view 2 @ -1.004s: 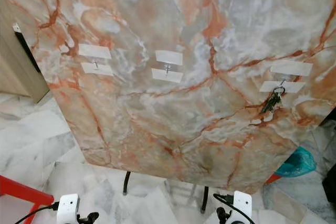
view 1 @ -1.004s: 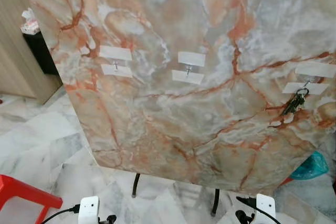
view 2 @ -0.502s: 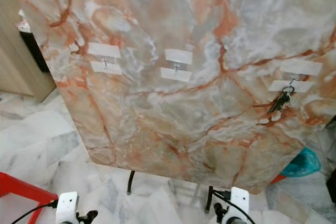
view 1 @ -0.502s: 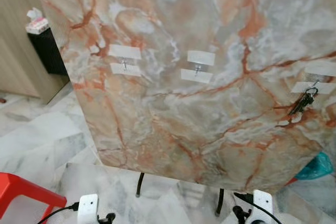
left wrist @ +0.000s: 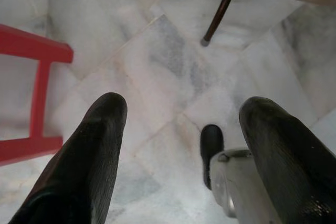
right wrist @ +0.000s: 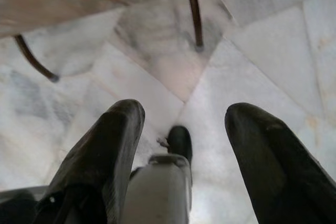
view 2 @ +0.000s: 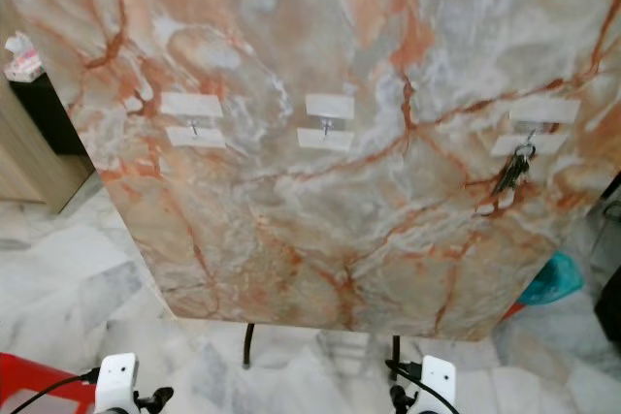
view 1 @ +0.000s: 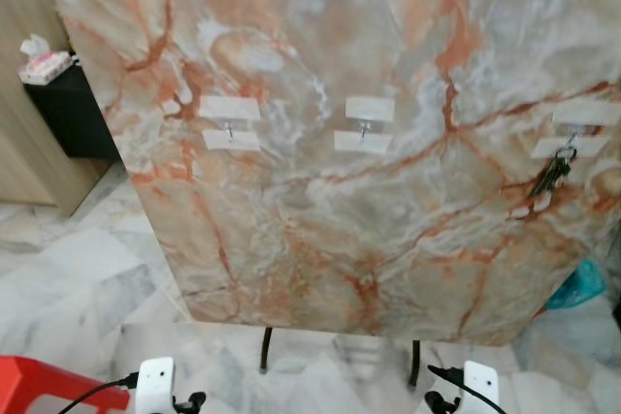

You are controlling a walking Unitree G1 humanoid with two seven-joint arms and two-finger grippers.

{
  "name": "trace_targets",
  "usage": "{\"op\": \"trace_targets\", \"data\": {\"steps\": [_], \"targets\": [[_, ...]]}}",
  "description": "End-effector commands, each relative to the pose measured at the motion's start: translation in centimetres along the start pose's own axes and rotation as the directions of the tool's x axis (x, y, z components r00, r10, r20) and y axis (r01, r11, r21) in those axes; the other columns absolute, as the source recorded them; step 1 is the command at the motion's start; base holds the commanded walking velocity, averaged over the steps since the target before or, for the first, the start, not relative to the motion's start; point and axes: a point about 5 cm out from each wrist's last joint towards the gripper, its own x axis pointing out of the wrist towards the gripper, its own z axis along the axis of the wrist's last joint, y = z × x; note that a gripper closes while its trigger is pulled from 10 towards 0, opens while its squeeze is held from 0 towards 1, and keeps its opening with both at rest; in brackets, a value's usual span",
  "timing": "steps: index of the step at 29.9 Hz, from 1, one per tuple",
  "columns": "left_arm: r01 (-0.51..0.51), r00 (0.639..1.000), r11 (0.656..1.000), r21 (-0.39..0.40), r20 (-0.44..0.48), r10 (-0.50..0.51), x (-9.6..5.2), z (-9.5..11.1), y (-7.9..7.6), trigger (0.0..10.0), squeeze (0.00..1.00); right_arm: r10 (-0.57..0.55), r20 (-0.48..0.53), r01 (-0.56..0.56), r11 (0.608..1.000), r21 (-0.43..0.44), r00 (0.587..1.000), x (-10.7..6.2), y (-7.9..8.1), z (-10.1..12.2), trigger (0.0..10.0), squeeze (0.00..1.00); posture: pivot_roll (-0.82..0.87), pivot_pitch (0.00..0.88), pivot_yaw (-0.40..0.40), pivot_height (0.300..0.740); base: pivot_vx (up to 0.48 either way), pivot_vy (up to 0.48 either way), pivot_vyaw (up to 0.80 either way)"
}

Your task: Hang keys on a hook

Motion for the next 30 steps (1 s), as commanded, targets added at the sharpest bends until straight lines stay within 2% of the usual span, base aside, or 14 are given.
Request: {"op": "trace_targets", "data": {"steps": [1,13,30], "targets": [[-0.014,1.0,1.0,0.011,-0.017,0.014,-0.22,-0.55,0.68,10.0,0.0,0.014,0.006,-0.014,1.0,0.0,1.0,0.08,0.59,0.14,10.0,0.0,0.06,0.02,0.009,0.74,0.0,0.277,0.0],[-0.011,1.0,1.0,0.008,-0.015,0.011,-0.19,-0.53,0.55,10.0,0.0,0.015,0.004,-0.015,1.0,-0.004,1.0,0.09,0.59,0.17,10.0,0.0,0.06,0.025,0.007,0.74,0.0,0.275,0.0],[-0.006,1.0,0.999,0.035,-0.03,0.007,-0.27,-1.02,0.33,10.0,0.0,0.016,0.002,-0.016,1.0,-0.008,1.0,0.07,0.6,0.02,10.0,0.0,0.05,0.032,0.006,0.74,0.0,0.0,0.0]]}}
